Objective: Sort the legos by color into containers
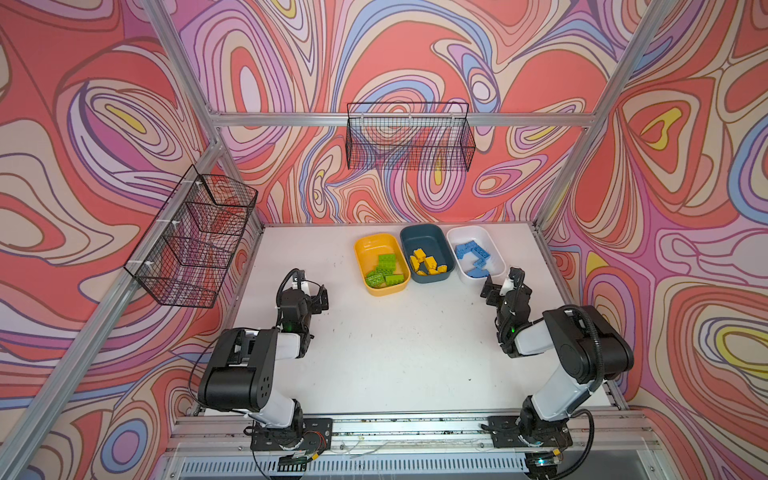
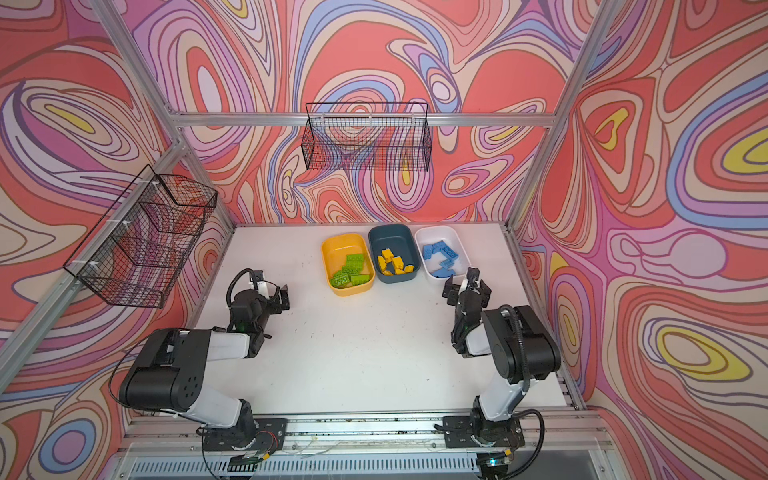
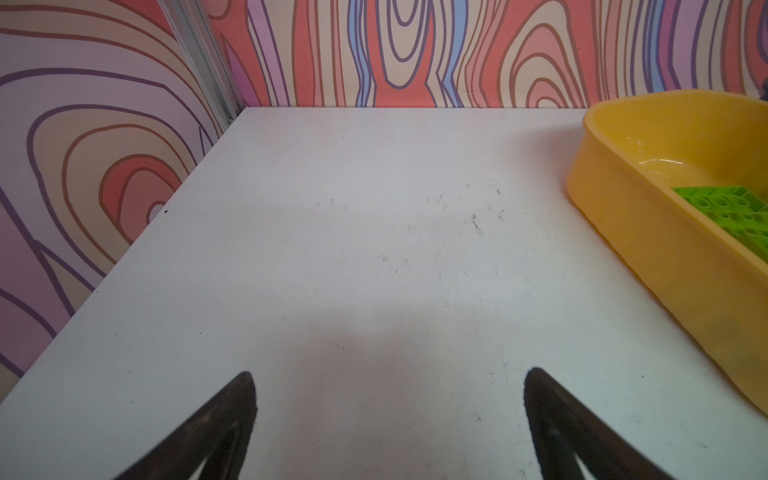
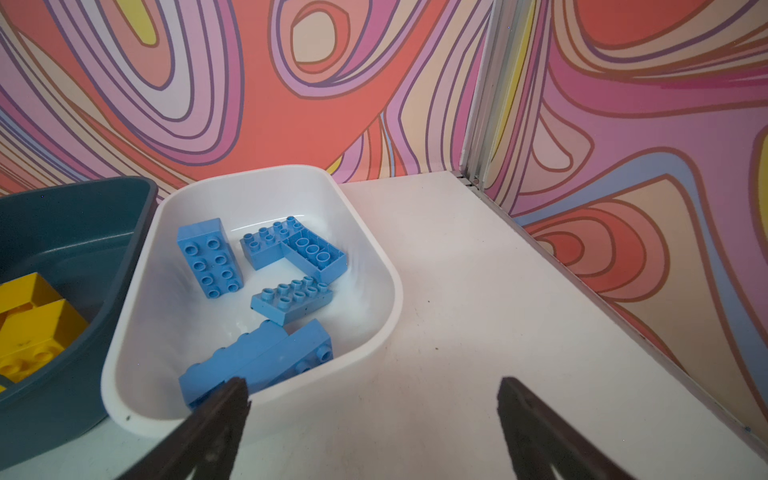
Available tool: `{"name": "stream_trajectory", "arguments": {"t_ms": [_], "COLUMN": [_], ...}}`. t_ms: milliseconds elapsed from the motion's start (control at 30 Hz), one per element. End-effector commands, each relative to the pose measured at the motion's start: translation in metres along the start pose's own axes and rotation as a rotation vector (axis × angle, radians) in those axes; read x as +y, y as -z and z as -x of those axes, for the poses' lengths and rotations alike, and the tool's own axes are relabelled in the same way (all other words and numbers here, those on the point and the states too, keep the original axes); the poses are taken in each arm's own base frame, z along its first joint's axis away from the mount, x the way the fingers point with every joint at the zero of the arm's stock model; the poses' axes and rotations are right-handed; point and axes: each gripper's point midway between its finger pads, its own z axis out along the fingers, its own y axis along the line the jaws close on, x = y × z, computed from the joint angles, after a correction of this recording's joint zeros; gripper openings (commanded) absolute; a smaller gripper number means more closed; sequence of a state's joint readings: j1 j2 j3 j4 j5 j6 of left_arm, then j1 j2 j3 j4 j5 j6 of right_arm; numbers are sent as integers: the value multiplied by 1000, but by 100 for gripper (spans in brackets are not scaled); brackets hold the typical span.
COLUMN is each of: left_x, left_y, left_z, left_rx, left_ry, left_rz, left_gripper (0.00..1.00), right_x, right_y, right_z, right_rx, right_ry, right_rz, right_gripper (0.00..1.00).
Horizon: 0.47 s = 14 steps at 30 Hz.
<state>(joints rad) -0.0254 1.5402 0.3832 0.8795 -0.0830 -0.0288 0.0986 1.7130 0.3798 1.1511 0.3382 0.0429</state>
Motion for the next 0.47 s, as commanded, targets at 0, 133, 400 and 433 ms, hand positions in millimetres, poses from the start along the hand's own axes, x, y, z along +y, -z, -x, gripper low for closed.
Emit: {"name": "stream_trajectory", "arguments": {"t_ms": [0,133,400,433], "left_x": [0,-1,0,-1], "left_y": [0,-1,0,-1], "left_z": [-1,0,-1,0], "left_rx": [2,3,5,2], "left_ry": [-21,-22,-22,-23], "left_rz": [4,3,3,1], "left_gripper": [100,100,100,100], "right_x": [0,0,0,0], "right_y": [-1,-1,-1,-1], "right_z": [0,1,0,0], "right_rx": [-1,-2,0,1], "right_ry": [2,3,3,3], "right_rz": [6,7,7,8], "right_gripper": [98,98,98,98]}}
